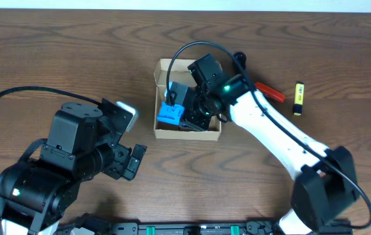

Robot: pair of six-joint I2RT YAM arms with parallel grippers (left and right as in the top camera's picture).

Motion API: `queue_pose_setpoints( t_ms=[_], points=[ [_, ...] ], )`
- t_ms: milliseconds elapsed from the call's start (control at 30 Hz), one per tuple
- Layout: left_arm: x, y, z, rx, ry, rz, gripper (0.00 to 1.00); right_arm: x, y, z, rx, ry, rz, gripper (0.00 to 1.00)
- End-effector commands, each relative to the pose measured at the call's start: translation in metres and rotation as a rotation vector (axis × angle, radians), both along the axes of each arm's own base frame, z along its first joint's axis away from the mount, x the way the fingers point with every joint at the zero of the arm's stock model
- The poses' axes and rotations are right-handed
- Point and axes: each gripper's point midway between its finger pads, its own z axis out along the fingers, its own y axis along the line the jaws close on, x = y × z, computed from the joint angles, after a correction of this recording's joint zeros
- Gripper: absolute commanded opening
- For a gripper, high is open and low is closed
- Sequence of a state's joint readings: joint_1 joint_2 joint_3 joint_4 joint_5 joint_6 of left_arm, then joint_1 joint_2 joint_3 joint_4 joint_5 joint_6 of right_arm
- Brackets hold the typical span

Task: Pack container
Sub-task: 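Carry the blue duster into the box and release it, then move the right gripper to the red stapler and grasp it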

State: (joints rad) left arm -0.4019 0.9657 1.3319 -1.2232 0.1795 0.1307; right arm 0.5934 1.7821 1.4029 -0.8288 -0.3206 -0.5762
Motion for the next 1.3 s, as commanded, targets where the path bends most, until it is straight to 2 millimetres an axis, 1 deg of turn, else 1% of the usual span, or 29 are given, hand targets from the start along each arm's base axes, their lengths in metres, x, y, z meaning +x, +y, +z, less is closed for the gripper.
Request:
queue_pose_setpoints(
  t_ms=[0, 67, 200, 267, 367, 567, 633, 733, 800, 867, 900, 967, 1033, 1100, 1133, 1167, 1267],
  points=[
    [0.0, 0.001, 0.003, -0.002, -0.009, 0.009, 0.95, -0.002, 0.002, -0.013, -0.014, 0.004, 0.067, 0.4],
    [0.0, 0.002, 0.003, -0.002, -0.009, 0.009, 0.95, -0.002, 0.003, -0.019, -0.018, 0.012, 0.076, 0.4],
    [0.0, 0.002, 0.003, -0.002, -0.009, 0.009, 0.95, -0.004, 0.005, -0.021, -0.009, 0.011, 0.115, 0.4],
    [0.0, 0.001, 0.003, -0.002, -0.009, 0.009, 0.95, -0.002, 0.006, -0.022, -0.007, 0.003, 0.121, 0.42],
    [0.0, 0.001, 0.003, -0.002, -0.009, 0.009, 0.95, -0.002, 0.008, -0.022, 0.003, 0.003, 0.124, 0.56],
    [0.0, 0.001, 0.003, -0.002, -0.009, 0.009, 0.95, -0.002, 0.01, -0.021, 0.011, 0.007, 0.125, 0.7],
    [0.0, 0.001, 0.003, -0.002, -0.009, 0.009, 0.95, -0.003, 0.009, -0.019, 0.011, 0.007, 0.123, 0.71],
    [0.0, 0.001, 0.003, -0.002, -0.009, 0.009, 0.95, 0.0, 0.009, -0.004, 0.024, -0.002, 0.102, 0.7],
    [0.0, 0.001, 0.003, -0.002, -0.009, 0.009, 0.95, 0.005, 0.006, 0.015, 0.039, -0.031, 0.082, 0.7],
    [0.0, 0.001, 0.003, -0.002, -0.009, 0.009, 0.95, 0.014, 0.0, 0.039, 0.058, -0.076, 0.047, 0.71],
    [0.0, 0.002, 0.003, -0.002, -0.009, 0.009, 0.95, 0.022, -0.006, 0.056, 0.07, -0.111, 0.003, 0.71],
    [0.0, 0.001, 0.003, -0.002, -0.009, 0.009, 0.95, 0.034, -0.019, 0.078, 0.081, -0.168, -0.064, 0.71],
    [0.0, 0.001, 0.003, -0.002, -0.009, 0.009, 0.95, 0.05, -0.039, 0.1, 0.087, -0.232, -0.186, 0.72],
    [0.0, 0.001, 0.003, -0.002, -0.009, 0.009, 0.95, 0.068, -0.069, 0.118, 0.086, -0.287, -0.327, 0.74],
    [0.0, 0.002, 0.003, -0.002, -0.009, 0.009, 0.95, 0.076, -0.082, 0.123, 0.086, -0.3, -0.392, 0.76],
    [0.0, 0.001, 0.003, -0.002, -0.009, 0.009, 0.95, 0.085, -0.101, 0.128, 0.089, -0.307, -0.485, 0.79],
    [0.0, 0.002, 0.003, -0.002, -0.009, 0.009, 0.95, 0.102, -0.141, 0.128, 0.097, -0.284, -0.678, 0.8]
  ],
)
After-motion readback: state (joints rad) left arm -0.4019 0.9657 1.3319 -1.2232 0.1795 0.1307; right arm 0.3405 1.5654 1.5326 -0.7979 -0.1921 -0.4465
